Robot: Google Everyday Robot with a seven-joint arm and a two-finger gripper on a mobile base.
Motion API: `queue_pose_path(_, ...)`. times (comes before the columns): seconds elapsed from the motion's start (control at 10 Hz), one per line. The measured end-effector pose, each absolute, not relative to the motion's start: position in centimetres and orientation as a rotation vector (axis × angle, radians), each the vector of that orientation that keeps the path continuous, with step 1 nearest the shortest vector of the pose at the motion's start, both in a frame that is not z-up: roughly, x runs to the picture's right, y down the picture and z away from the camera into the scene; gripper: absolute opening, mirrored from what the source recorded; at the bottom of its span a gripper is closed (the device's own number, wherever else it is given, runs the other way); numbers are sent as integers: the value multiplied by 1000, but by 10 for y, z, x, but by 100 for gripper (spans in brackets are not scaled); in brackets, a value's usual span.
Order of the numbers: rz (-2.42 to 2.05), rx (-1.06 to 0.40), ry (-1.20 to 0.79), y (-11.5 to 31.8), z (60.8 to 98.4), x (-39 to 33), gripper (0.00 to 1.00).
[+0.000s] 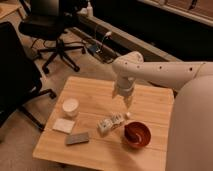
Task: Stand the bottle upright
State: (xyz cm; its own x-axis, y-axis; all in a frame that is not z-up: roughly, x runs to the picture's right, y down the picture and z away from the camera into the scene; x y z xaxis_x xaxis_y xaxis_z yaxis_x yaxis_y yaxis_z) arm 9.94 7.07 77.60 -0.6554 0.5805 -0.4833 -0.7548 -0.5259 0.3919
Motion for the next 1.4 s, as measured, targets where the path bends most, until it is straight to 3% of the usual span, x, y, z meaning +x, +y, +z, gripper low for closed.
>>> queue_pose_path(1.4,2185,-393,689,116,816,141,65)
